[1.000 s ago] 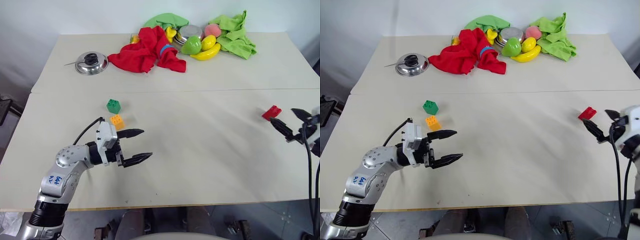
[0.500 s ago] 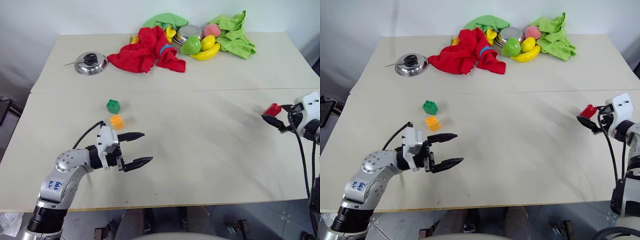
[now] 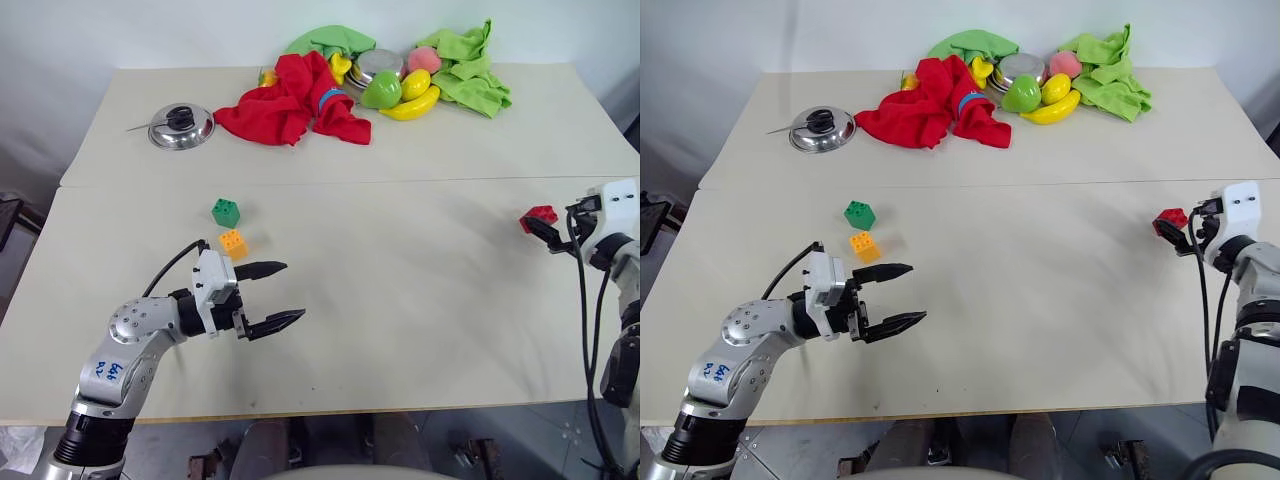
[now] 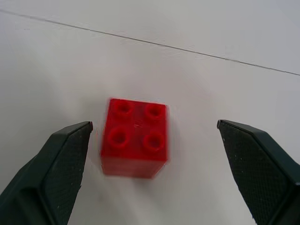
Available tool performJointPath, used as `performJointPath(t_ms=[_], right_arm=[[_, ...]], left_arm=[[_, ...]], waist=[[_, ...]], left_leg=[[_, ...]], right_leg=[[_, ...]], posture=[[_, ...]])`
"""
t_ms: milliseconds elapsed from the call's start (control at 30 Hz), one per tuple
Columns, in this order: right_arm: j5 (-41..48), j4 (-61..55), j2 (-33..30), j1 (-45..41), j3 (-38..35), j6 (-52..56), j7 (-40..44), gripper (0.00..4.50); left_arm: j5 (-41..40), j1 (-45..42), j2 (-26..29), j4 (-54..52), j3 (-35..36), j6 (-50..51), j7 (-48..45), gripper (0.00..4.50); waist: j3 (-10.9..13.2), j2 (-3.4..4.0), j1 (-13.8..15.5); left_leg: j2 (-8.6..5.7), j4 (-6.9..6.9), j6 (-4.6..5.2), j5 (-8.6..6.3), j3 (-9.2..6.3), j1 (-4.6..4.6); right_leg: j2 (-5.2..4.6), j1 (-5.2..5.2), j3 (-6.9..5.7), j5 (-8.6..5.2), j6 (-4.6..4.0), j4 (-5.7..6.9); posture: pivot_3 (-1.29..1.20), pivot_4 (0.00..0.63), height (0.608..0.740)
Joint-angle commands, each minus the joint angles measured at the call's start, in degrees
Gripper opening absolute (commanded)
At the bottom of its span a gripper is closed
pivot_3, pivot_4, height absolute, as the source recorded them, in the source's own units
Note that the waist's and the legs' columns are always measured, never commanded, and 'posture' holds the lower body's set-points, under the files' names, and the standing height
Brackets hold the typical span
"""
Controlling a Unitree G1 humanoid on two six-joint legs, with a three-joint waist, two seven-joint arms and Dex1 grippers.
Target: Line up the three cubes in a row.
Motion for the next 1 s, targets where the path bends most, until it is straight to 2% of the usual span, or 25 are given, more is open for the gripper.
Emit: performJointPath(t_ms=[33,233,433,533,767,867,1000], right_arm=[[0.7,-2.0,-0.9,0.3,-1.3,0.6,-1.3,4.50],[0.1,-0.9,-1.2,-0.2,-1.3,0.7,-6.0,4.50],[1.6,-0.4,-0.9,-0.3,-2.3,2.5,-4.3,4.50],[1.9,-0.4,-0.6,-0.4,-2.8,2.1,-2.5,3.81],[1.6,-0.7,-0.7,-1.1,-2.8,2.7,1.2,1.48],[3.6,-5.2,-1.1,-2.6,-1.6,1.8,17.1,1.48],[3.7,-16.7,-1.0,-1.7,5.7,2.3,40.4,1.48]], left_arm=[[-0.1,-0.1,-0.2,-1.6,-0.3,-0.9,-0.6,4.47],[0.4,-1.2,-0.2,-0.2,-0.2,-1.6,-1.7,4.47],[0.1,-0.9,-0.5,0.3,0.1,-2.4,-2.4,4.47],[-0.6,-0.6,-1.0,0.3,0.2,-3.1,-3.3,4.50],[-1.4,0.0,-2.1,1.0,0.8,-5.0,-5.3,4.50],[-1.9,0.4,-1.9,1.4,1.6,-5.5,-6.1,4.50],[-2.3,0.3,-0.8,2.0,2.5,-5.2,-7.2,4.50]], waist=[[0.0,0.02,0.1],[0.0,0.02,-0.1],[0.0,0.02,0.0],[0.0,0.02,0.0],[0.0,0.02,-0.1],[0.0,0.06,-0.1],[0.1,0.14,-0.2]], left_leg=[[0.00,0.00,0.00,0.00,0.00,0.00],[0.00,0.00,0.00,0.00,-0.01,-0.01],[0.00,-0.01,0.00,0.00,0.00,-0.01],[0.00,-0.01,0.00,0.00,0.00,-0.01],[0.00,-0.01,-0.01,0.00,0.00,-0.01],[0.00,-0.02,0.00,0.00,0.01,-0.01],[0.03,-0.01,0.00,0.00,0.00,0.00]], right_leg=[[0.00,0.00,0.00,0.00,0.00,0.00],[0.01,0.00,-0.01,0.00,0.00,0.00],[0.01,0.00,-0.01,0.00,0.00,-0.01],[0.01,0.00,-0.01,0.00,0.00,-0.02],[0.01,0.00,-0.01,0.00,0.00,-0.03],[0.01,0.00,-0.01,0.00,0.00,-0.04],[0.04,-0.01,0.00,0.01,0.01,-0.04]], posture=[[0.00,0.150,0.740],[0.00,0.150,0.740],[0.00,0.150,0.740],[0.00,0.150,0.740],[0.00,0.150,0.740],[0.00,0.150,0.740],[0.00,0.150,0.740]])
